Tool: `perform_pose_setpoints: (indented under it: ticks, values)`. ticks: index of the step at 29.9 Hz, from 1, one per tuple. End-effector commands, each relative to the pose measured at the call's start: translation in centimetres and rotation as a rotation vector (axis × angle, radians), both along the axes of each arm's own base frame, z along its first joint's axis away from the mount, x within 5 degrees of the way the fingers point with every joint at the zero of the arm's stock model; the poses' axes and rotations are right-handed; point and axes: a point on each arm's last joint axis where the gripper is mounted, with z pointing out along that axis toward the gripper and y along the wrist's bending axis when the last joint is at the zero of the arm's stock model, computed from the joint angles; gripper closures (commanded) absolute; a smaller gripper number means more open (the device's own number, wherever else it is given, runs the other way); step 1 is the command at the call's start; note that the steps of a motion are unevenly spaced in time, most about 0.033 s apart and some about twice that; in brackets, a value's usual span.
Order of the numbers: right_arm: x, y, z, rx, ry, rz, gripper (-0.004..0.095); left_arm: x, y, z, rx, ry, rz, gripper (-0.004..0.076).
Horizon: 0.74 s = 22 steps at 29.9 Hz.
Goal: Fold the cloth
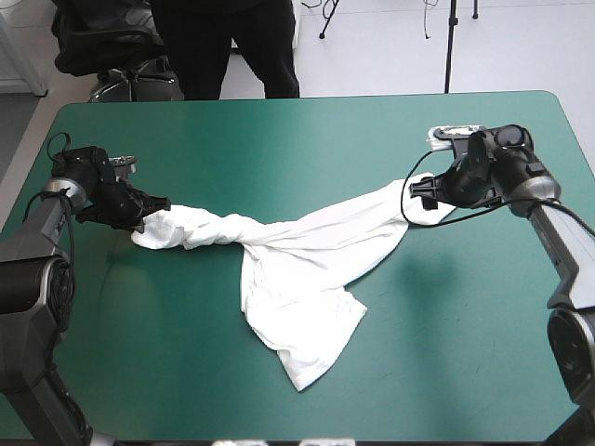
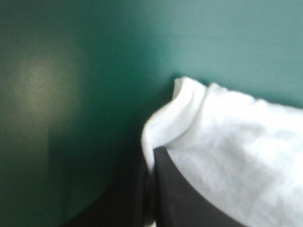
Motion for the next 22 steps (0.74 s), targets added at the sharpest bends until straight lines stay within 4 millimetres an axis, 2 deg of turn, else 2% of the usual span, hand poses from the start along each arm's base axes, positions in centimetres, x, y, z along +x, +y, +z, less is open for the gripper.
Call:
perform_pose_setpoints:
  ticks: [1, 7, 14, 17, 22]
  values:
    - [1.3, 0.4, -0.5, 0.041, -0.027, -0.029, 0.0169, -0.2, -0.3, 1.3, -0.024, -0.027, -0.02, 0.0733]
    - [3.2, 0.8, -4.5, 0.045, 0.027, -0.053, 0.017, -0.2, -0.4, 1.3, -0.03, -0.026, -0.02, 0.0733]
    - [4.6, 1.2, -7.5, 0.064, 0.067, -0.071, 0.0196, -0.2, -0.4, 1.3, -0.028, -0.021, -0.021, 0.0733]
    - [4.8, 1.4, -8.7, 0.076, 0.101, -0.078, 0.0335, -0.2, -0.4, 1.3, -0.025, -0.019, -0.027, 0.0733]
    - [5.0, 1.7, -9.8, 0.093, 0.129, -0.061, 0.0698, -0.2, -0.4, 1.3, -0.024, -0.022, -0.036, 0.0733]
